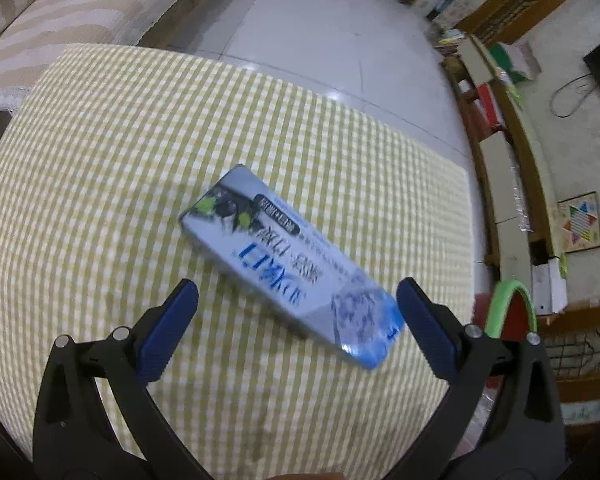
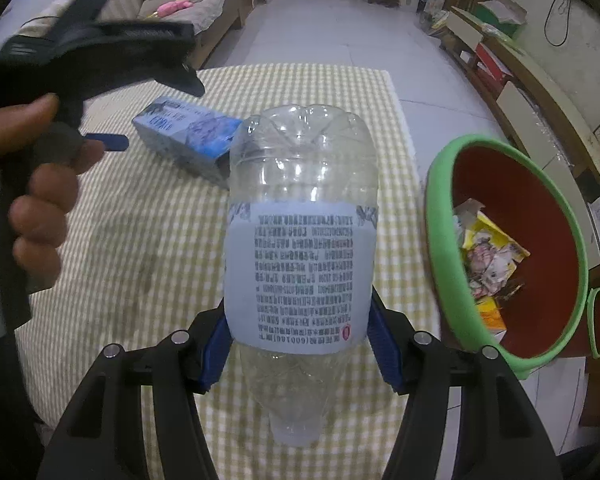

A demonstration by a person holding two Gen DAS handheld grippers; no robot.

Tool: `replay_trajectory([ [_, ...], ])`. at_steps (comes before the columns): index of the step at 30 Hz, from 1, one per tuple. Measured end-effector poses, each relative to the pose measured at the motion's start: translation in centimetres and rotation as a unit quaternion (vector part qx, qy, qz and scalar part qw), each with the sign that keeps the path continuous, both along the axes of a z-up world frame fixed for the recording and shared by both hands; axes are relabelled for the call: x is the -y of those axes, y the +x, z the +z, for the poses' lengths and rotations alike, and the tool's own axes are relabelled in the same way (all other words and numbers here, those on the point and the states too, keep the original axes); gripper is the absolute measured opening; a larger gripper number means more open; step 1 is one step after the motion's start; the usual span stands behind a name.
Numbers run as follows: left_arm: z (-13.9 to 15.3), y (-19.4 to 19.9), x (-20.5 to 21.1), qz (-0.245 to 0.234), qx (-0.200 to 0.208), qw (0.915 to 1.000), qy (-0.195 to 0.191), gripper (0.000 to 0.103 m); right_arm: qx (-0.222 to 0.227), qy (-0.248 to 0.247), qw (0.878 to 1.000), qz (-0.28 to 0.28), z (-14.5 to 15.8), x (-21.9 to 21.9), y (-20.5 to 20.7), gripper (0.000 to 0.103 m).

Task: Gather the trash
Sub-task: 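Grasp the blue toothpaste box with the left tool while the right tool grasps the plastic bottle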

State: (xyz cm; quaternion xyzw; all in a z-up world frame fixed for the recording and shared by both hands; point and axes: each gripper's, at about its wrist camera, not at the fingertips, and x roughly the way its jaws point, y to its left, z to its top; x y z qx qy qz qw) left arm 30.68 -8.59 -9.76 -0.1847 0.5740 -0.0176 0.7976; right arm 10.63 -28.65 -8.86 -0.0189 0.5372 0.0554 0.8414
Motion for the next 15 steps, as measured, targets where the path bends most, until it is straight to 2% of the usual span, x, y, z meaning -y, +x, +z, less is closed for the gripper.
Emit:
replay_trajectory([
  [6, -2.1, 1.8, 1.7, 0.005, -0.026, 0.9987, 0.043, 0.097, 0.011, 0.016, 0.999, -0.029, 1.5, 3.3, 1.1, 0.059],
  [10, -3.0, 2.1, 2.8, -0.018, -0.033, 0.9973, 0.064, 0.098, 0.016, 0.037, 0.998, -0.049, 2.2, 5.5, 1.6, 0.059],
  [15, -3.1, 1.9, 3.0, -0.079, -0.039, 0.9931, 0.077, 0.097, 0.02, 0.053, 0.997, -0.05, 3.0, 5.8, 1.7, 0.059],
])
